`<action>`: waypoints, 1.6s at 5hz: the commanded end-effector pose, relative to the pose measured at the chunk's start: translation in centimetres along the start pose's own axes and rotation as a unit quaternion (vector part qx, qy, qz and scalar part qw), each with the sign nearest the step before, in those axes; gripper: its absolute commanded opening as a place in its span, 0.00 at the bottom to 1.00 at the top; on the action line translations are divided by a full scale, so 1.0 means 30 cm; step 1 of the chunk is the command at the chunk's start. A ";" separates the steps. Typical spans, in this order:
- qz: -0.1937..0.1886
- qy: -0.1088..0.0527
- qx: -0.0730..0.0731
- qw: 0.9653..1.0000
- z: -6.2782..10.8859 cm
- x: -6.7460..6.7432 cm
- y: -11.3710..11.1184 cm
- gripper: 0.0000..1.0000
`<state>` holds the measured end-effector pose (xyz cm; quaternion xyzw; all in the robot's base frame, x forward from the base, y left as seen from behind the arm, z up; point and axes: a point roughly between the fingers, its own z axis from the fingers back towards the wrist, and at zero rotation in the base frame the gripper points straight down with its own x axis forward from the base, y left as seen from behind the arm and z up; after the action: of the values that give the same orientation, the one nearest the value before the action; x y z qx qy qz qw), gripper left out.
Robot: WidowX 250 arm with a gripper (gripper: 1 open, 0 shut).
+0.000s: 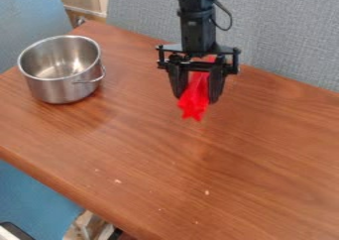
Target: Put the red object in the metal pot
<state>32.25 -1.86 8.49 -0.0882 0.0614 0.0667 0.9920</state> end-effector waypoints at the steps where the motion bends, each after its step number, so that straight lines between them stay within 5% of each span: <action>1: 0.000 -0.061 -0.008 0.998 0.137 0.015 -0.002 0.00; 5: 0.038 -0.084 -0.032 0.995 0.249 0.016 0.078 0.00; 8: 0.067 -0.120 -0.040 0.990 0.409 0.014 0.291 0.00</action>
<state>32.57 8.90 15.96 -0.1265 -0.0073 0.1575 0.9794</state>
